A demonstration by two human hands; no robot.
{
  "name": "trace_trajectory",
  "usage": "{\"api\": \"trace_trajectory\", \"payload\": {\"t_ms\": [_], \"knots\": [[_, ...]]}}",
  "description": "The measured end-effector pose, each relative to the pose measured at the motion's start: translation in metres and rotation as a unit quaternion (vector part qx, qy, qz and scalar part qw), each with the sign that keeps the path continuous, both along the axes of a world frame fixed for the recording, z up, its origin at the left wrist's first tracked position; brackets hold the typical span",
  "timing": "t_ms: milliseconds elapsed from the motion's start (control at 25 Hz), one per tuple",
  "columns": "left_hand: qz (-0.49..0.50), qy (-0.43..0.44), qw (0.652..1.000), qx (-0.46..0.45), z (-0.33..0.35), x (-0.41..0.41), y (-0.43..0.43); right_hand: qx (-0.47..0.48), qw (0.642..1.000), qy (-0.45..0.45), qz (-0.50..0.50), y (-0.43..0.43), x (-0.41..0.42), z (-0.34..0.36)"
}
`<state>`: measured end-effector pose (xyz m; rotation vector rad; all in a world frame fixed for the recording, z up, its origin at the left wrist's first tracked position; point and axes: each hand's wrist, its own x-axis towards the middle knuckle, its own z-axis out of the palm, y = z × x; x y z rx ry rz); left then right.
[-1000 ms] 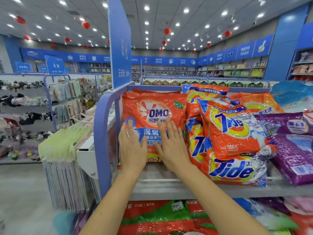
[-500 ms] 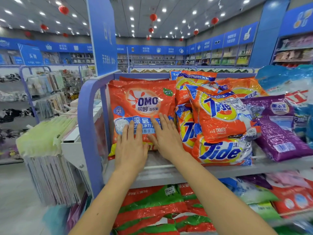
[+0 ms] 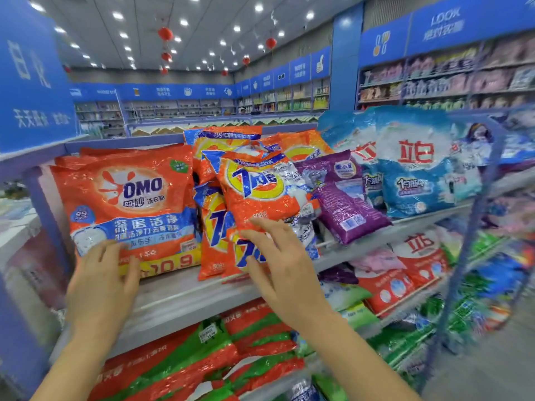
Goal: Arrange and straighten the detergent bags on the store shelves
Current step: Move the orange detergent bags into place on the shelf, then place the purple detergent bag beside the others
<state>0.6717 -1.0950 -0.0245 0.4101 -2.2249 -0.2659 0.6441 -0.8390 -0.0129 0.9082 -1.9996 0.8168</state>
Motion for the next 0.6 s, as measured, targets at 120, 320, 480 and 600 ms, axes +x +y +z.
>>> {"api": "trace_trajectory", "payload": {"t_ms": [120,320,480,600], "knots": [[-0.077,0.042,0.996,-0.007,-0.009,0.020,0.019,-0.024,0.997,-0.027,-0.067,0.057,-0.017,-0.005],[-0.189,0.093,0.976,0.064,-0.007,0.020,0.133,-0.003,0.976,-0.110,-0.187,0.134,-0.078,-0.015],[-0.235,0.098,0.964,0.071,-0.001,-0.027,0.237,0.059,0.970,-0.148,-0.185,0.149,-0.126,-0.025],[-0.239,0.100,0.964,0.060,-0.004,-0.076,0.294,0.092,0.973,-0.144,-0.158,0.151,-0.142,-0.030]]}}
